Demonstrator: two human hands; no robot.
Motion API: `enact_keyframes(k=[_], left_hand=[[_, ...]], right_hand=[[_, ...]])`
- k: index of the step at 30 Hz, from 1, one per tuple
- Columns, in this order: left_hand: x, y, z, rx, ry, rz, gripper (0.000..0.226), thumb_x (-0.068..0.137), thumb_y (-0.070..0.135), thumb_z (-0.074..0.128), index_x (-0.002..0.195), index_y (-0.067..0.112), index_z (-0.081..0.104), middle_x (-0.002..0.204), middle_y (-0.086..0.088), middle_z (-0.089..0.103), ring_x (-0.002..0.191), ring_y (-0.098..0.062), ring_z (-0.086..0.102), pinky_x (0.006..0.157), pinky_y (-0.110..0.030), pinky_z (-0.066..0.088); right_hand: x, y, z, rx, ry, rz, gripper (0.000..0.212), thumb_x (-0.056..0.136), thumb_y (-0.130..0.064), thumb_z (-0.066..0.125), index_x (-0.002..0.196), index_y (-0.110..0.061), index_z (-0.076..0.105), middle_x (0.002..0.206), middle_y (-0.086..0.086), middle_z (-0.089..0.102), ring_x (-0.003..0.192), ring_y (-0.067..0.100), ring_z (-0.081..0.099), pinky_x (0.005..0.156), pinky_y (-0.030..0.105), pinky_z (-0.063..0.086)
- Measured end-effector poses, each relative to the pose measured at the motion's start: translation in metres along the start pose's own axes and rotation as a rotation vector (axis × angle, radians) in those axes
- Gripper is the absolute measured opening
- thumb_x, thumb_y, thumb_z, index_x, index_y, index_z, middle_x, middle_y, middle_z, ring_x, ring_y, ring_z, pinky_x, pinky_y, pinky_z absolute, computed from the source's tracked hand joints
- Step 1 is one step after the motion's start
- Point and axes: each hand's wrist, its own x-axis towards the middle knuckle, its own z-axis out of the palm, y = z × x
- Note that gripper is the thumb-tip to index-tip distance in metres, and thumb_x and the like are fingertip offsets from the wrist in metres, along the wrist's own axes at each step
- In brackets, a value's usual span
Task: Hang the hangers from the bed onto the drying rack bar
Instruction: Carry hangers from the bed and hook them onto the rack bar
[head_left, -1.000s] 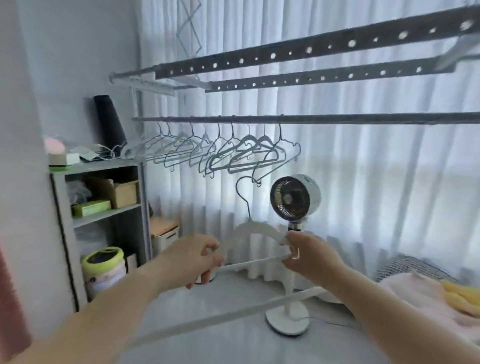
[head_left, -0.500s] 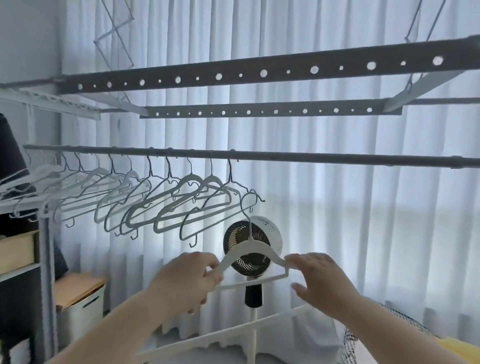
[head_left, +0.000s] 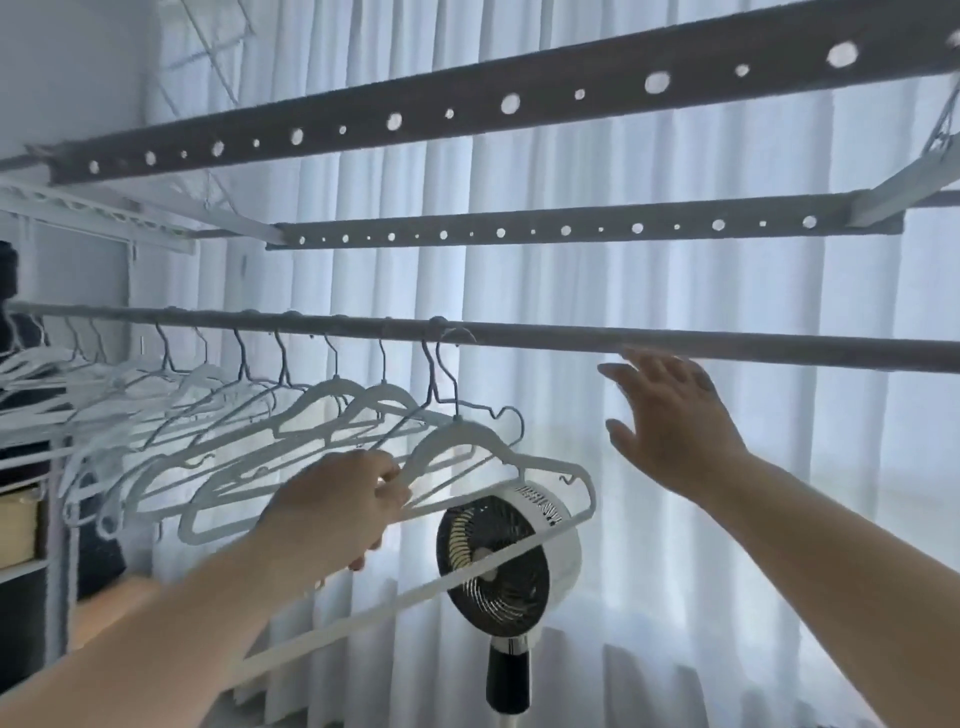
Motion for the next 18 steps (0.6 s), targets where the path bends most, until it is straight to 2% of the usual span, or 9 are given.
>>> enact_keyframes(k=[3, 5, 7, 10, 13, 15, 18], left_hand=[[0.024, 0.022, -0.002, 0.05, 0.084, -0.004, 0.026, 0.093, 0.029, 0.044, 0.068, 0.026, 0.049, 0.056, 0.005, 0.061, 0.036, -0.006, 0.053, 0.048, -0.02, 0.038], [0.04, 0.035, 0.0, 0.04, 0.132, -0.012, 0.026, 0.093, 0.027, 0.045, 0.067, 0.026, 0.049, 0.055, 0.004, 0.061, 0.037, -0.009, 0.054, 0.047, -0.02, 0.038], [0.053, 0.043, 0.005, 0.008, 0.165, -0.027, 0.022, 0.093, 0.025, 0.046, 0.073, 0.023, 0.055, 0.055, 0.002, 0.061, 0.039, -0.014, 0.056, 0.046, -0.02, 0.039], [0.066, 0.049, 0.016, 0.019, 0.182, -0.075, 0.018, 0.091, 0.022, 0.045, 0.085, 0.019, 0.061, 0.054, 0.003, 0.061, 0.041, -0.016, 0.059, 0.047, -0.02, 0.04], [0.072, 0.055, 0.026, 0.064, 0.146, -0.12, 0.017, 0.093, 0.022, 0.043, 0.085, 0.017, 0.057, 0.057, 0.001, 0.061, 0.043, -0.015, 0.058, 0.046, -0.019, 0.039], [0.073, 0.059, 0.031, 0.106, 0.117, -0.149, 0.016, 0.094, 0.021, 0.041, 0.085, 0.017, 0.053, 0.058, 0.001, 0.06, 0.042, -0.014, 0.056, 0.046, -0.018, 0.037], [0.074, 0.064, 0.037, 0.183, 0.084, -0.184, 0.016, 0.094, 0.022, 0.041, 0.086, 0.017, 0.054, 0.063, 0.001, 0.062, 0.044, -0.013, 0.057, 0.052, -0.018, 0.04]], right_hand=[[0.023, 0.021, 0.008, -0.063, 0.023, -0.011, 0.056, 0.093, -0.03, 0.043, 0.142, -0.017, 0.02, 0.153, 0.002, 0.017, 0.142, 0.021, 0.012, 0.115, 0.038, 0.008], [0.035, 0.038, 0.013, -0.117, 0.021, -0.004, 0.057, 0.093, -0.029, 0.041, 0.142, -0.016, 0.015, 0.153, 0.002, 0.014, 0.142, 0.023, 0.011, 0.116, 0.04, 0.006], [0.044, 0.053, 0.017, -0.147, 0.047, 0.01, 0.059, 0.093, -0.029, 0.041, 0.143, -0.018, 0.014, 0.15, 0.004, 0.022, 0.139, 0.025, 0.018, 0.115, 0.041, 0.005], [0.05, 0.068, 0.023, -0.109, 0.16, -0.005, 0.052, 0.092, -0.026, 0.043, 0.14, -0.016, 0.025, 0.137, 0.005, 0.042, 0.127, 0.027, 0.034, 0.108, 0.037, 0.011], [0.051, 0.074, 0.031, -0.067, 0.239, -0.066, 0.048, 0.09, -0.021, 0.046, 0.136, -0.012, 0.035, 0.127, 0.008, 0.051, 0.118, 0.03, 0.043, 0.093, 0.034, 0.012], [0.052, 0.077, 0.036, -0.041, 0.295, -0.101, 0.046, 0.087, -0.018, 0.052, 0.131, -0.008, 0.043, 0.12, 0.012, 0.057, 0.11, 0.033, 0.049, 0.089, 0.034, 0.014], [0.055, 0.082, 0.044, -0.014, 0.383, -0.133, 0.042, 0.076, -0.014, 0.065, 0.116, -0.002, 0.057, 0.102, 0.017, 0.065, 0.093, 0.038, 0.057, 0.08, 0.036, 0.018]])
